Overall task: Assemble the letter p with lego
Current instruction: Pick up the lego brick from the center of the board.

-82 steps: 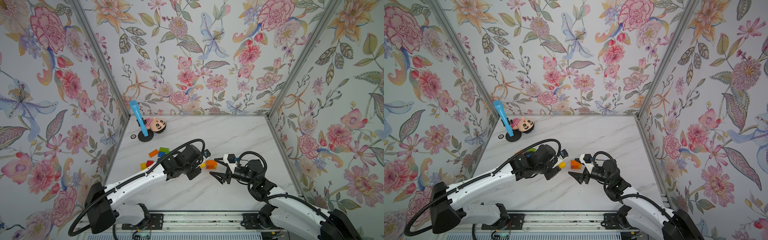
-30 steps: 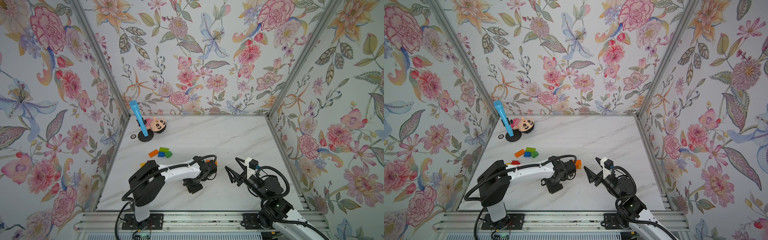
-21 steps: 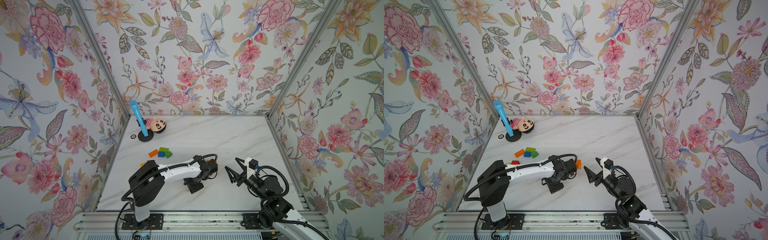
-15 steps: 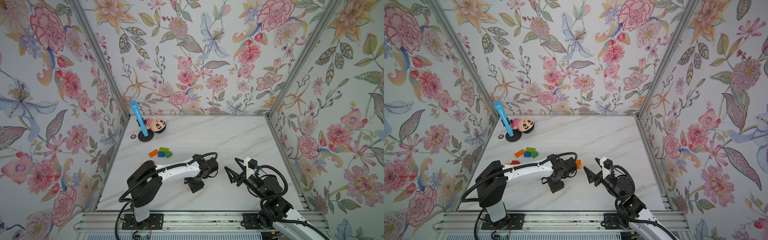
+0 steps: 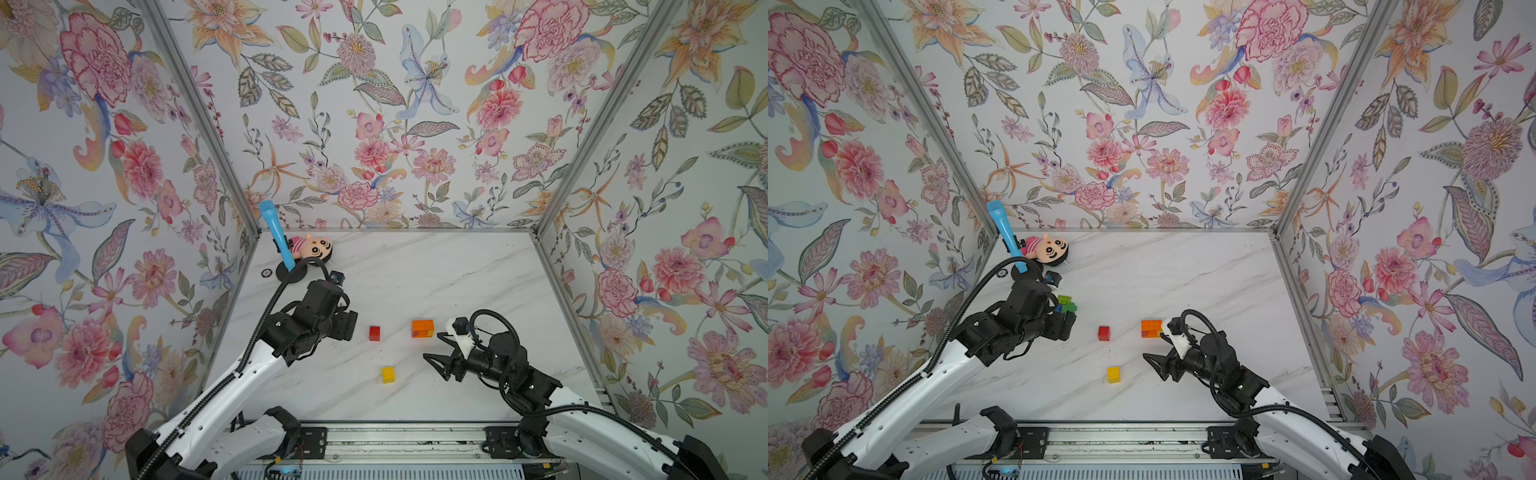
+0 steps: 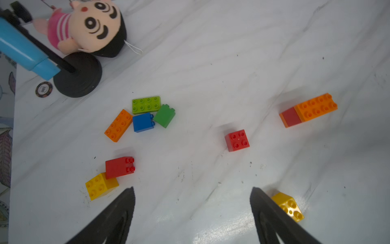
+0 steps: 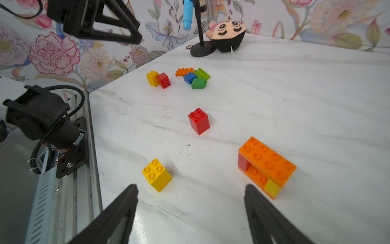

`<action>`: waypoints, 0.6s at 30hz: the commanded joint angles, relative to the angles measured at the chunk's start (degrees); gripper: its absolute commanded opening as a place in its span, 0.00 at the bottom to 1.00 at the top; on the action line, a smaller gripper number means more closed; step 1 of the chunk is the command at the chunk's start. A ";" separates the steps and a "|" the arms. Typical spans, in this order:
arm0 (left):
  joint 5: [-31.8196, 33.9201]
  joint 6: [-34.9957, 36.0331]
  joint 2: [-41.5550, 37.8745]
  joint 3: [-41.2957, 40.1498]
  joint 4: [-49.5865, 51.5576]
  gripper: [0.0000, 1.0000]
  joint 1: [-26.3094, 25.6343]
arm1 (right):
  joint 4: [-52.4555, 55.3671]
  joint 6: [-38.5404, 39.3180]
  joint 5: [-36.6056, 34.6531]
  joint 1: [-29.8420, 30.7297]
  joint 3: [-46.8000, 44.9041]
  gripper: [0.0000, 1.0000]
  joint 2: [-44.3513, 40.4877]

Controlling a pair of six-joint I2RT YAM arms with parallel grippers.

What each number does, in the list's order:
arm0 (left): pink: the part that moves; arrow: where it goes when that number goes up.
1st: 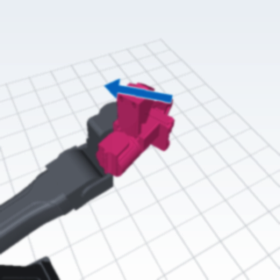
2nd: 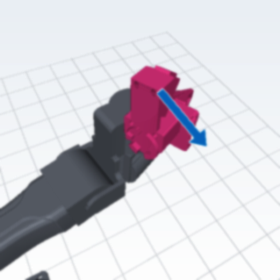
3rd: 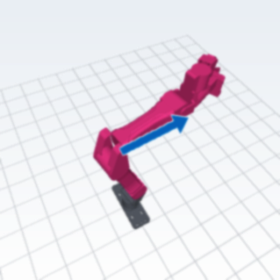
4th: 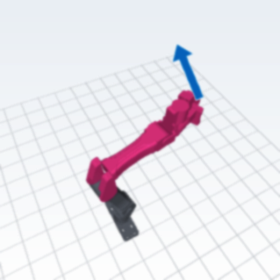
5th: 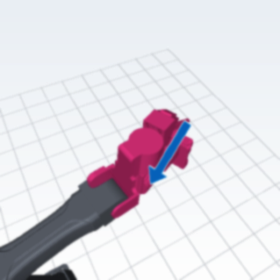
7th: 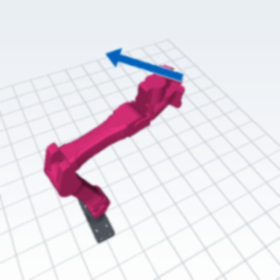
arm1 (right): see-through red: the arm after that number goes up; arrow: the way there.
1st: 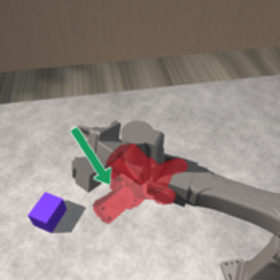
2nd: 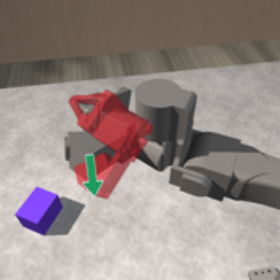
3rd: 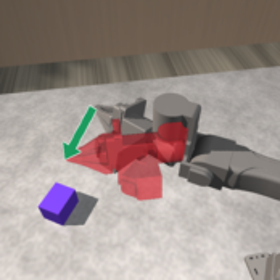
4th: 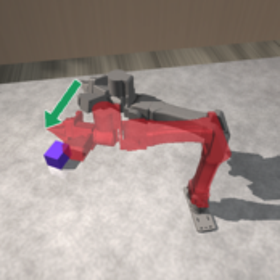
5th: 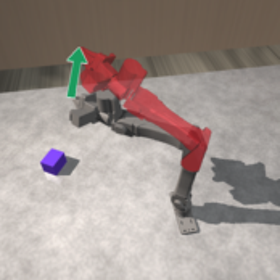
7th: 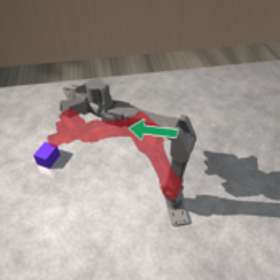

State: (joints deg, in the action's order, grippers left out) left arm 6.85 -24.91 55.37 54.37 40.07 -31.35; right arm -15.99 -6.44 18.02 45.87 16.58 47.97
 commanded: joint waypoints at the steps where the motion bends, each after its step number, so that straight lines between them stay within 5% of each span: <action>1: -0.71 -7.30 -4.02 -5.73 -11.79 0.94 4.19 | 0.76 6.70 3.85 4.21 5.00 0.80 6.74; 8: -1.86 -10.20 -5.73 -15.60 -22.30 0.99 12.66 | 4.19 15.61 12.18 7.30 12.78 0.77 22.31; 18: -6.79 -13.47 -4.73 -26.42 -33.06 0.99 20.41 | 14.36 27.17 13.20 8.99 23.68 0.66 37.00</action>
State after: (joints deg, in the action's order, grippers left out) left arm 2.07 -36.93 50.48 29.61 12.01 -11.99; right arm -6.63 14.46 29.69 54.04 37.98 82.56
